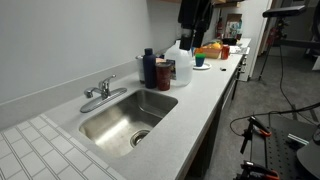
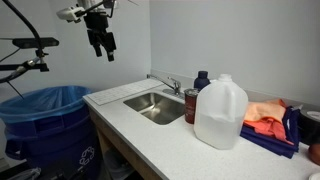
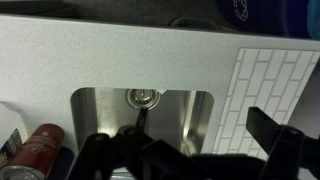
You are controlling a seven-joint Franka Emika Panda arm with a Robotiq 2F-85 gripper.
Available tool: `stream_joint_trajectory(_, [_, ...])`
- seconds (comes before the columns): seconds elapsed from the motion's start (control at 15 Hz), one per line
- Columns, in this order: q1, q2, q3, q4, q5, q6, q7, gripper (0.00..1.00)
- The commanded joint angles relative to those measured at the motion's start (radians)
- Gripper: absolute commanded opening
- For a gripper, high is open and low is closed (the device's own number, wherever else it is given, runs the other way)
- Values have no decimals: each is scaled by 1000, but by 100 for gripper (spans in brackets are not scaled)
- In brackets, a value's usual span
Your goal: Move the faucet to the center of the sink
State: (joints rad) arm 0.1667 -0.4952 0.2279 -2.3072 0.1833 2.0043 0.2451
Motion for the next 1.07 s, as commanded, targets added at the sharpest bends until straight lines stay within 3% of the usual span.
stream_joint_trajectory(0.0, [2,1,-2,2,-1,-2,1,100])
stream_joint_trajectory(0.33, [-11,38,-10,36,-10,3,-1,100])
stream_joint_trajectory(0.8, [-48,236,-63,219,-91,48,-111,100])
stream_joint_trajectory(0.87, [-20,212,-27,155,-91,90,-84,100])
stream_joint_trajectory(1.0, [-8,278,-30,185,-87,116,-129,100])
